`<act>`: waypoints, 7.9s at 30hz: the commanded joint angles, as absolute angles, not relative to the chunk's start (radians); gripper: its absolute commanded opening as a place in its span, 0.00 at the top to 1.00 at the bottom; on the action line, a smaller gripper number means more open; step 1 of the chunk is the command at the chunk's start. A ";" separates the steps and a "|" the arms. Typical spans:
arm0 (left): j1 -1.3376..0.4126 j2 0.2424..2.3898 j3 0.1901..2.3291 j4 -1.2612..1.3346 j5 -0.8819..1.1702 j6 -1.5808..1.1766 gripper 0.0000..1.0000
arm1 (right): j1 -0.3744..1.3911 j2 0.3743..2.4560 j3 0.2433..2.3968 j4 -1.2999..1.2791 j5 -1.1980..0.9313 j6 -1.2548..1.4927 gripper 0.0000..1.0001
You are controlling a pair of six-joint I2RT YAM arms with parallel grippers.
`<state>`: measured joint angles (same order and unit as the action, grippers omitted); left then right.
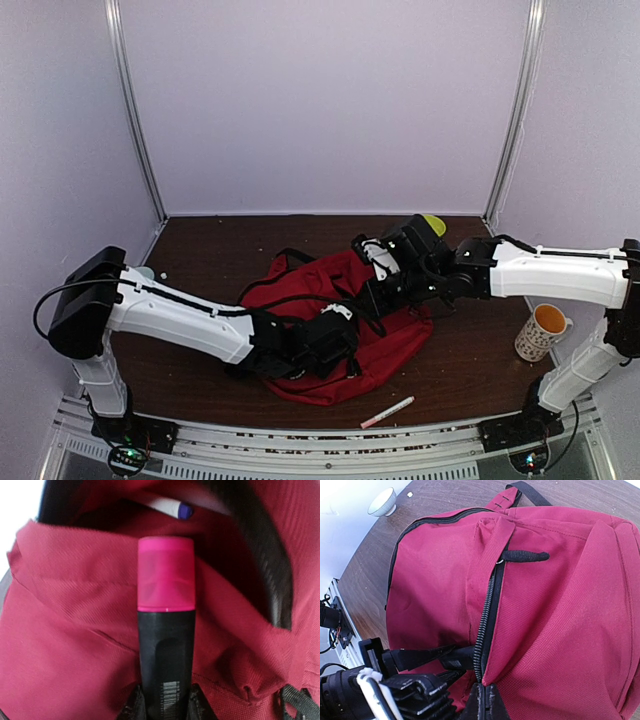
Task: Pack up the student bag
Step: Place the pen in the upper front pocket of the bag, then pick up the pen at the corner of the board, then place the pen in the upper front pocket of the bag.
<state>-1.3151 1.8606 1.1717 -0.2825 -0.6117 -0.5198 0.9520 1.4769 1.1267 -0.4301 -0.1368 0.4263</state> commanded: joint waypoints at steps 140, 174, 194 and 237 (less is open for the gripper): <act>-1.454 2.182 1.572 -0.646 -0.177 -0.119 0.96 | 0.674 1.375 0.986 -0.385 -0.308 0.536 1.00; -1.254 1.690 1.350 -0.541 0.041 -0.574 1.00 | 0.742 1.342 0.982 -0.477 -0.388 0.408 1.00; -1.107 1.918 1.589 -0.640 0.042 -0.676 1.00 | 0.789 1.303 0.959 -0.466 -0.391 0.400 1.00; -1.275 2.064 1.666 -0.764 -0.315 -0.455 0.66 | 0.797 1.269 0.929 -0.464 -0.390 0.418 1.00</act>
